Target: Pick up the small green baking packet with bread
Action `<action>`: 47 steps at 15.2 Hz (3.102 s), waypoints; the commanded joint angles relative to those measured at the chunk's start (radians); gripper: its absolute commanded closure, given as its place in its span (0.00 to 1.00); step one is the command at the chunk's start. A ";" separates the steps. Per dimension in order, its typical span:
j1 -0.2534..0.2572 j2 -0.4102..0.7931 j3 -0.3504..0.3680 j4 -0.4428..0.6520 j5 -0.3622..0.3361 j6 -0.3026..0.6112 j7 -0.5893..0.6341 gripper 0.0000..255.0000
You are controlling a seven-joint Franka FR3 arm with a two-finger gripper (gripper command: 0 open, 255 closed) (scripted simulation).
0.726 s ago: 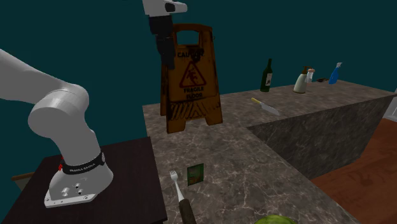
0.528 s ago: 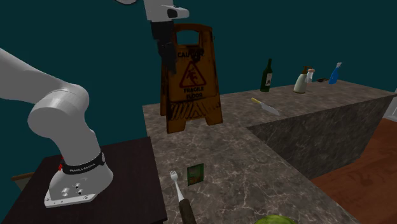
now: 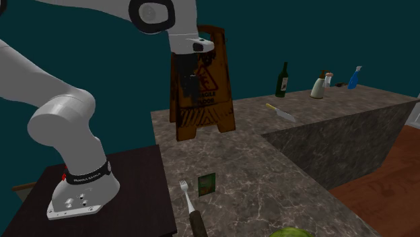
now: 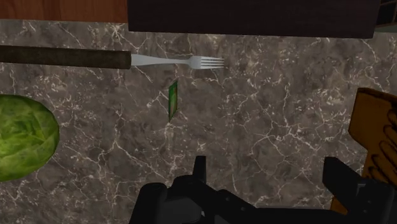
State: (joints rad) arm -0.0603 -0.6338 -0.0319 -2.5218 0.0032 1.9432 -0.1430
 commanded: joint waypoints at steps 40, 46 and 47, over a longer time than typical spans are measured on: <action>-0.110 0.610 -0.125 -0.084 -0.133 0.631 -0.124 1.00; -0.109 0.531 -0.123 -0.069 -0.137 0.537 -0.125 1.00; -0.109 0.519 -0.123 -0.066 -0.137 0.521 -0.126 1.00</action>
State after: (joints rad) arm -0.1697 -0.0996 -0.1553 -2.5882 -0.1325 2.4812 -0.2692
